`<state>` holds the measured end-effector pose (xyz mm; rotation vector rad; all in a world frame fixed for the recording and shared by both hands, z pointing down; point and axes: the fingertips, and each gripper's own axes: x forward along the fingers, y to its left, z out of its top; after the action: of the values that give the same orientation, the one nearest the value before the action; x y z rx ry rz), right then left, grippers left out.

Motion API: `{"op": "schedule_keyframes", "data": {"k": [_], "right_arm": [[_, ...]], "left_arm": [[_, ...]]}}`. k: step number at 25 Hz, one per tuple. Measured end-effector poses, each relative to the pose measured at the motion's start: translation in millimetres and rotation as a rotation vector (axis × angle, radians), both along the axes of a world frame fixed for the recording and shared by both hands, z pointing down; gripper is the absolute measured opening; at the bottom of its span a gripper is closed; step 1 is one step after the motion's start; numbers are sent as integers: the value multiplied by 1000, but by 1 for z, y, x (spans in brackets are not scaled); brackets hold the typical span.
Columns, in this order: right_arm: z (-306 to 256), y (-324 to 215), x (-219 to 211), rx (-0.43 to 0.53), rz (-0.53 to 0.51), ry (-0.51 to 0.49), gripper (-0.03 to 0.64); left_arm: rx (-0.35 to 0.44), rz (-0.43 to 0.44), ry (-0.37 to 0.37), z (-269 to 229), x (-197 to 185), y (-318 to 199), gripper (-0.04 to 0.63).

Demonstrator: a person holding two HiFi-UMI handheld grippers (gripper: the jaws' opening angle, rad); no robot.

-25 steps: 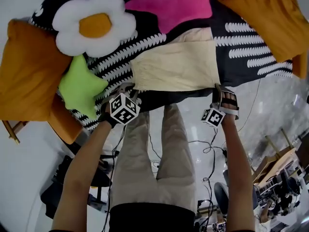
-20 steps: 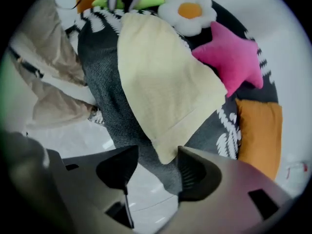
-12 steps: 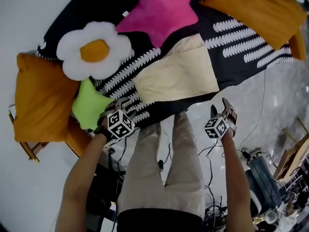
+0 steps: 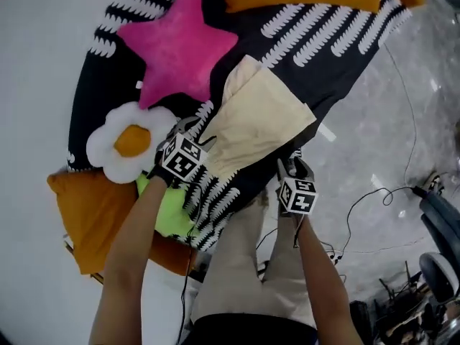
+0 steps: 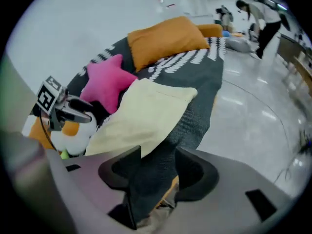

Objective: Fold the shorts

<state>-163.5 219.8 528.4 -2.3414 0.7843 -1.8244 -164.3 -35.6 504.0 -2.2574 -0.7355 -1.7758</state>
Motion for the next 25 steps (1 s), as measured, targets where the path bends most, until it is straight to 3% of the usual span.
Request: {"op": "schedule_keyframes", "data": {"k": [3,11,20,23,25], "right_arm": [[8,-9,-6,-3,206,-38,235],[48,-47,9,-6,386,-79,258],[73,-61,31,-44,393,-133,235],[78,-63,31,-47,375,-133,219],[79,-63,29,-30,347,-151,173]], "left_arm": [[-1,59,-59,16,31,15,306],[-68,114,-191,90,53,36,318],[-95,72,-234,102,63,51,306],[-130,27,-229,103,67,45,250],[-158,8,-240,99,65,44,197]]}}
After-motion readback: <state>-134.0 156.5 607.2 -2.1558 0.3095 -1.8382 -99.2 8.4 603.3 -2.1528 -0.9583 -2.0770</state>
